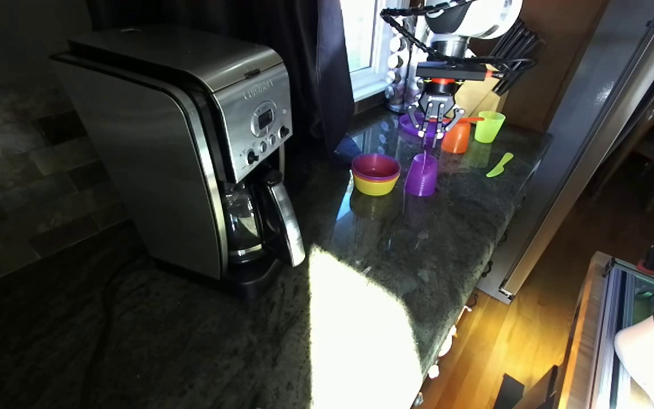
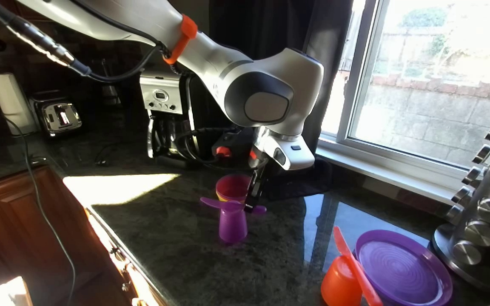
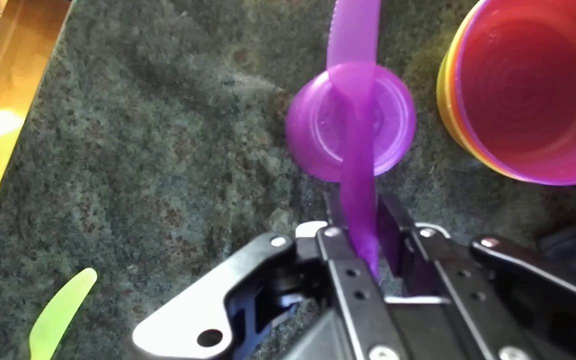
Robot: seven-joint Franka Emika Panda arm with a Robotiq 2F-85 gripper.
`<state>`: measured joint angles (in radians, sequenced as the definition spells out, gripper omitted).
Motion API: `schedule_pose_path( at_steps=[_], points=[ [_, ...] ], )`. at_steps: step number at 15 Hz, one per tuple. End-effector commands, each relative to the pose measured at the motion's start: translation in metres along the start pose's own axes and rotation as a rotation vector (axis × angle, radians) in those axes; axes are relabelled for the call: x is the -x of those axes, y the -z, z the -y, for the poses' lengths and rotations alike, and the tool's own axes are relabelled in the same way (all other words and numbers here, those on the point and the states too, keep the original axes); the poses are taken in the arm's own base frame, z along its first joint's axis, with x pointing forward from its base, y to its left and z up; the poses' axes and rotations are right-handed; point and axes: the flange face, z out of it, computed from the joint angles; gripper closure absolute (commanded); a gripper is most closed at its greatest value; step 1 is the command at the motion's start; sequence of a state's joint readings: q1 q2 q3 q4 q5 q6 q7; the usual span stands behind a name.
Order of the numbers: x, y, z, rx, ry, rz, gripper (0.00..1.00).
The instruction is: Pick up the purple knife and put it on top of the purple cup
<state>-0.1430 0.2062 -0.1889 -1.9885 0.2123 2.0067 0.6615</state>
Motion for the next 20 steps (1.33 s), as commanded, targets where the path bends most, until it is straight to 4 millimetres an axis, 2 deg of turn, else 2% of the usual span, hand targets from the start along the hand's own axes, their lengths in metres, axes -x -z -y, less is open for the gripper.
schedule_pose_path(
  at_steps=[1, 20],
  points=[
    [-0.0013, -0.0026, 0.0063, -0.024, -0.024, -0.012, 0.94],
    [0.0049, -0.0042, 0.0055, -0.013, -0.006, -0.021, 0.94]
  ],
)
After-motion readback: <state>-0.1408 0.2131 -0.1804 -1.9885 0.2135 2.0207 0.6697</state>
